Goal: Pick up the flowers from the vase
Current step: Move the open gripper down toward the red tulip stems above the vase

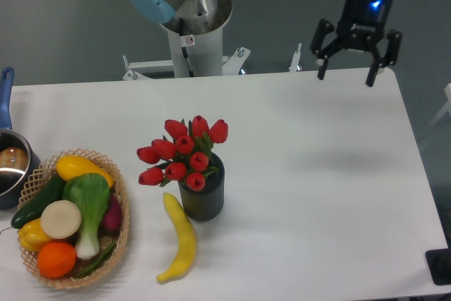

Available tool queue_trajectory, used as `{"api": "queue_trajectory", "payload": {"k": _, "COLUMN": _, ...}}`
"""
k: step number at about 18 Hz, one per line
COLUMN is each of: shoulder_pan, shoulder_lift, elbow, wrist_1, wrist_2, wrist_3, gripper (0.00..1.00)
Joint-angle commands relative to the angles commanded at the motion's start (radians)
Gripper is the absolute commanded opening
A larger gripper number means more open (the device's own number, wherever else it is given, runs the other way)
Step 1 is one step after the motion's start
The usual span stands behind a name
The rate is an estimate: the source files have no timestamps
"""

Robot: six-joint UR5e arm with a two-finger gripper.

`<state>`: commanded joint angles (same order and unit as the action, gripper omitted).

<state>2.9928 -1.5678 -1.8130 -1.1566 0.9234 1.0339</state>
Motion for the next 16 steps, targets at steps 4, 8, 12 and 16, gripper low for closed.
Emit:
{"api": "queue_trajectory", "payload": {"k": 4, "shoulder_pan": -0.005, "shoulder_lift": 0.018, "elbow": -0.045, "wrist_1": 0.002, "wrist_2": -0.002, "wrist_3": 0.037, "gripper": 1.00}}
{"api": "queue_trajectory", "payload": {"k": 8, "shoulder_pan": -0.035, "shoulder_lift": 0.023, "elbow": -0.063, "wrist_1": 0.000, "wrist_2": -0.006, "wrist_3": 0.104, "gripper": 1.00}}
{"api": "queue_trajectory", "payload": {"k": 12, "shoulder_pan": -0.081, "shoulder_lift": 0.020, "elbow": -0.092, "wrist_1": 0.006, "wrist_2": -0.029, "wrist_3": 0.165, "gripper": 1.00}}
{"api": "queue_trajectory", "payload": {"k": 16, "shoulder_pan": -0.136, "shoulder_lift": -0.026, "elbow": -0.091, "wrist_1": 0.011, "wrist_2": -0.101, "wrist_3": 0.308, "gripper": 1.00}}
